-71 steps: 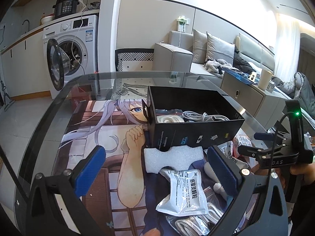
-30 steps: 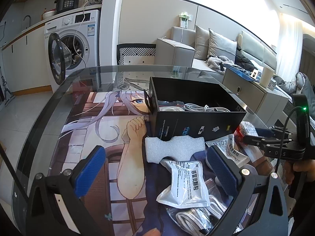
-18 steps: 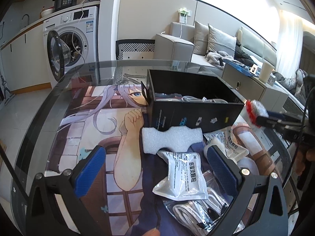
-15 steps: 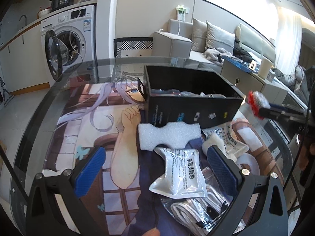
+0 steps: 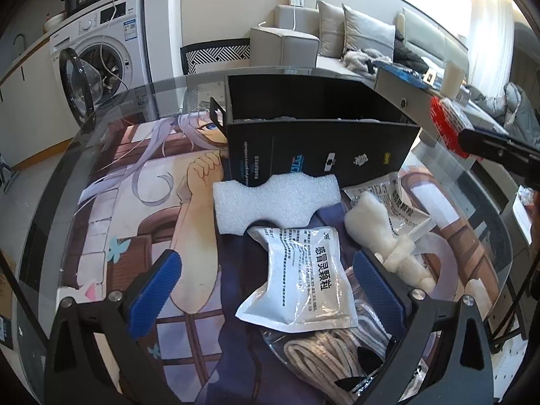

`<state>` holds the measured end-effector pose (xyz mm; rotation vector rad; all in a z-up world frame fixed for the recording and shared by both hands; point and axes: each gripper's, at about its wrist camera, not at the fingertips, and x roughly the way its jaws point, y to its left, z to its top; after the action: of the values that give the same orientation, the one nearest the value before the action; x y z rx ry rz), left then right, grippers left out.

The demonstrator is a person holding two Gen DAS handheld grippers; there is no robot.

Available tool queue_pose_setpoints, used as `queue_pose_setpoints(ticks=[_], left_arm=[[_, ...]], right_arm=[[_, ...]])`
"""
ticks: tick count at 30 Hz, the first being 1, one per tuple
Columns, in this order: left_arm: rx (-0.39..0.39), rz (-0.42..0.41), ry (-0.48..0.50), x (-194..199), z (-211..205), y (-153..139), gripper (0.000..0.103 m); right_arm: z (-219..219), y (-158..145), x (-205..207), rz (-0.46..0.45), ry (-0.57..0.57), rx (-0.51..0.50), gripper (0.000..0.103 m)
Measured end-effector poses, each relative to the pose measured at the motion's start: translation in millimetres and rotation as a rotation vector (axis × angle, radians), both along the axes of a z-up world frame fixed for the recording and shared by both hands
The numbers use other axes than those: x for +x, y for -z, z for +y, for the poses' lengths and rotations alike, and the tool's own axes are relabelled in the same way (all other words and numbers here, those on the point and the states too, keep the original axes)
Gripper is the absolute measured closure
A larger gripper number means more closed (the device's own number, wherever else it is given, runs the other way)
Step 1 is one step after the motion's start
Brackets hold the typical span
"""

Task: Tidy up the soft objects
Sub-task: 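Grasp the white printed pouch with the left gripper while the right gripper holds the packet, then carry the pouch with the left gripper while the right gripper carries the packet over the box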

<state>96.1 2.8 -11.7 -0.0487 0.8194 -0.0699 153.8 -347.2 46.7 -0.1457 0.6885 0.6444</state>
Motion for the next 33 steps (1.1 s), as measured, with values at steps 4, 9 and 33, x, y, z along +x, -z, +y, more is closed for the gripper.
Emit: queue_pose_setpoints(ticks=[4,9,33], left_arm=[[0.032,0.024,0.027,4,-9,2,0.004],[0.013,0.091,0.028,13,-8,12,0.02],[-0.053,-0.024,0.061,-9,3,-20,0.069]], right_arm=[[2,2,0,0.005,-0.01,-0.003,0.046],[4,2,2,0.005,-0.014,-0.002,0.046],[10,4,-1,0.005,-0.039,0.008,0.046]])
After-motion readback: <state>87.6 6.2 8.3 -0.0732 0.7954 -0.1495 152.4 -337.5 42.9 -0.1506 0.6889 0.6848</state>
